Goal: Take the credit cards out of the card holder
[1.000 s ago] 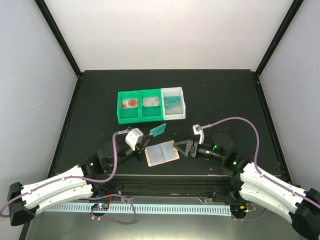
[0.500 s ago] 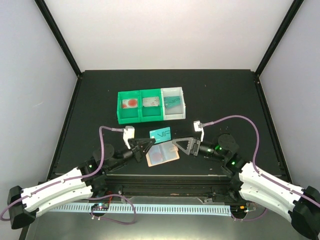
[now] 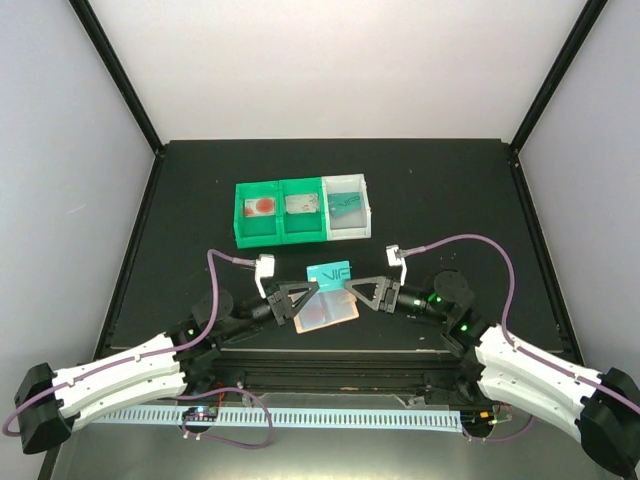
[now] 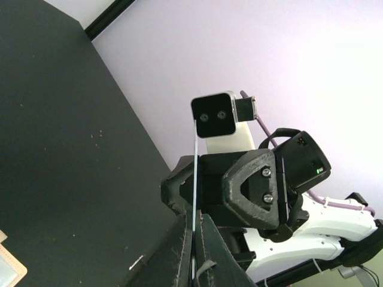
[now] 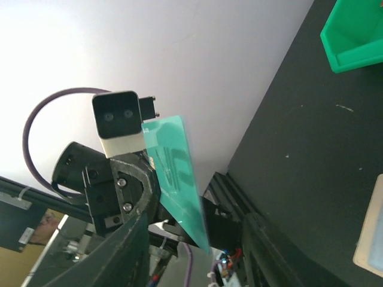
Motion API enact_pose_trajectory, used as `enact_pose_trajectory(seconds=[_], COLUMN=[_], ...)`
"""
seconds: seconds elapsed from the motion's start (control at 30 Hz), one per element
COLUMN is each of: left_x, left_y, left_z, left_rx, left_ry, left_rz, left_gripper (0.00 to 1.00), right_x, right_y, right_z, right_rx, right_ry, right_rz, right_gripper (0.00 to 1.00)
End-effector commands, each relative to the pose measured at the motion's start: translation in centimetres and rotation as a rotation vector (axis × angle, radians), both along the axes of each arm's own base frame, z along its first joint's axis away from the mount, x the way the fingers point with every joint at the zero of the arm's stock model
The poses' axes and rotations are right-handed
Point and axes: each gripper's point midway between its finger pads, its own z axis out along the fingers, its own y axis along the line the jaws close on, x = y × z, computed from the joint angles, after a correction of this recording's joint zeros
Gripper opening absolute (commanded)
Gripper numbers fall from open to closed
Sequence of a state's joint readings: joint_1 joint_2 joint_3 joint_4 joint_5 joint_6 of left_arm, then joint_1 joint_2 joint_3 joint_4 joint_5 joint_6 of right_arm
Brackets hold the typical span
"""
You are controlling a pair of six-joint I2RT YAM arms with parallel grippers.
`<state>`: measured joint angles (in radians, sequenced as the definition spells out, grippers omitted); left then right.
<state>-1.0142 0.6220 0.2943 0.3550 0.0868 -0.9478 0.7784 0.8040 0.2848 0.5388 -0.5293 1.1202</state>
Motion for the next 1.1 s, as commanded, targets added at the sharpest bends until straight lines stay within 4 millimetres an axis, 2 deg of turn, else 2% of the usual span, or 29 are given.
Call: enact_pose_trajectory(seconds=[0.0, 0.2, 0.23, 0.3, 0.4, 0.47, 0.5, 0.57, 0.6, 0.63, 0.8, 0.93, 1.07], left_x=[-0.1, 0.2, 0.4, 0.5, 0.9, 1.2, 1.3, 1.6, 1.8, 1.9, 2.7, 3.0, 3.6], left_y=[0.0, 0.0, 0.0, 0.2, 0.4, 0.7, 0.8, 1.2, 1.4, 1.6, 2.5, 2.6, 3.6], left_z=[1.0, 0.0, -0.2, -0.5, -1.0, -1.5, -1.8, -2.2, -2.5, -2.7, -4.8, -6.2, -8.4], left_rx=[-0.080, -0.053, -0.045, -0.036, -0.014, 0.008, 0.022, 0.051, 0.068, 0.089, 0.239, 0.355, 0.506], left_ry=[0.013, 0.043, 0.047, 0.050, 0.060, 0.061, 0.063, 0.063, 0.058, 0.054, 0.068, 0.026, 0.029], left_rz=[-0.011, 0.004, 0.011, 0.025, 0.053, 0.074, 0.086, 0.111, 0.125, 0.137, 0.201, 0.203, 0.244], left_gripper=[0.02, 0.02, 0.02, 0.05, 0.26, 0.55, 0.65, 0.82, 0.95, 0.99, 0.99, 0.99, 0.99], right_x=[-0.2, -0.2, -0.2, -0.1, 0.0, 0.3, 0.4, 0.9, 1.2, 1.6, 3.6, 6.1, 8.7], right_y=[-0.2, -0.4, -0.5, -0.6, -0.7, -0.7, -0.8, -1.0, -1.1, -1.2, -1.8, -2.1, -1.9], right_z=[0.1, 0.0, -0.1, 0.0, 0.2, 0.2, 0.1, -0.1, -0.2, -0.2, 0.7, 0.8, 0.7], right_rx=[0.032, 0.042, 0.044, 0.052, 0.044, 0.024, 0.015, -0.022, -0.042, -0.065, -0.186, -0.307, -0.401], right_ry=[-0.003, -0.007, -0.008, -0.017, -0.037, -0.050, -0.056, -0.061, -0.067, -0.077, -0.149, -0.187, -0.206], right_rz=[-0.002, -0.013, -0.017, -0.025, -0.035, -0.051, -0.061, -0.093, -0.112, -0.131, -0.235, -0.315, -0.351], right_gripper=[0.39, 0.05, 0.01, 0.01, 0.01, 0.01, 0.01, 0.01, 0.01, 0.01, 0.01, 0.01, 0.01])
